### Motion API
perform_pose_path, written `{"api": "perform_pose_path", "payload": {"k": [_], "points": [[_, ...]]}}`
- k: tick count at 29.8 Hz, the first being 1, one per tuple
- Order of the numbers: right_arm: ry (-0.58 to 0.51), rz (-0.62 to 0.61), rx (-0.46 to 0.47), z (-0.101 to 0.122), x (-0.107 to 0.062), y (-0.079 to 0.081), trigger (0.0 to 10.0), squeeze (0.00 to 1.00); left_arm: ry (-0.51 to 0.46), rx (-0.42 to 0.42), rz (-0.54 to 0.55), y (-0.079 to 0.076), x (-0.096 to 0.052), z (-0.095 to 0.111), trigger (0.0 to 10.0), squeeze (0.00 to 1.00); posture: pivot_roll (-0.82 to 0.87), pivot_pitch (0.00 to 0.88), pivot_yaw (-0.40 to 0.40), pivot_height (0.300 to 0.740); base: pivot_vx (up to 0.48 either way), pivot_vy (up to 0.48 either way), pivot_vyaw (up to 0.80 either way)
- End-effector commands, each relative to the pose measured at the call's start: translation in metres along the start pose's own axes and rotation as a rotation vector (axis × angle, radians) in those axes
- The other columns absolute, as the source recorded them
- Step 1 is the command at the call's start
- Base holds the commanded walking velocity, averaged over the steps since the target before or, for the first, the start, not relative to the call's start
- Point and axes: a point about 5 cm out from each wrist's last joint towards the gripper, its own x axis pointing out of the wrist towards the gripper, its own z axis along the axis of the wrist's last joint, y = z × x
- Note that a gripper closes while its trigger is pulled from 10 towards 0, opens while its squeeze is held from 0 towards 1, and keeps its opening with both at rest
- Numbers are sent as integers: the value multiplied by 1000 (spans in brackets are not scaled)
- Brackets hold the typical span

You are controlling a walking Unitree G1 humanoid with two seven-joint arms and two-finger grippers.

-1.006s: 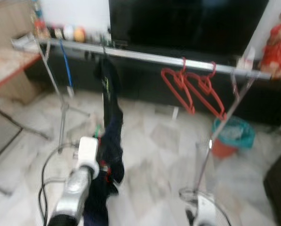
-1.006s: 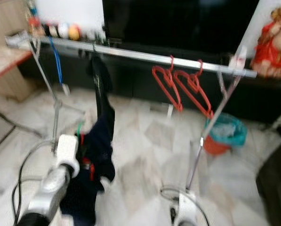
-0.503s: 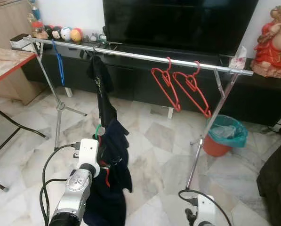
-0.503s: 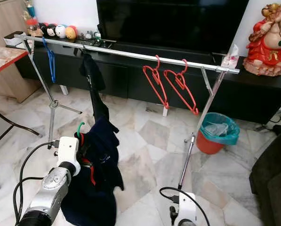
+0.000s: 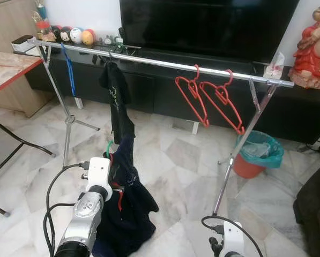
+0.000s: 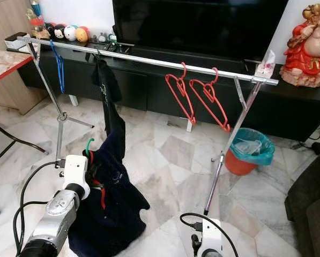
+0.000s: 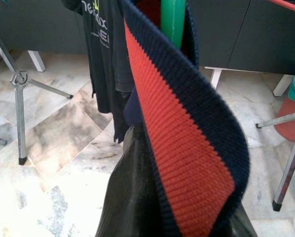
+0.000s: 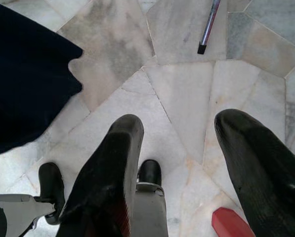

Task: Hang hanger

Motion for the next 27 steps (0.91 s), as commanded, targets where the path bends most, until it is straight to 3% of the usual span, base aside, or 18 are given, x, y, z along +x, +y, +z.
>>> {"api": "perform_pose_path", "payload": {"k": [1, 17, 27], "points": [[5, -2, 1, 1, 0, -1, 10000, 0, -27, 31, 10, 3, 2, 6, 10000, 0, -2, 0, -26, 740, 0, 0, 0], [11, 4, -3, -1, 0, -2, 10000, 0, -29, 35, 10, 2, 2, 6, 10000, 0, -2, 0, -25, 740, 0, -295, 0], [13, 6, -6, -1, 0, -3, 10000, 0, -30, 31, 12, 1, 3, 6, 10000, 0, -2, 0, -28, 740, 0, 0, 0]]}}
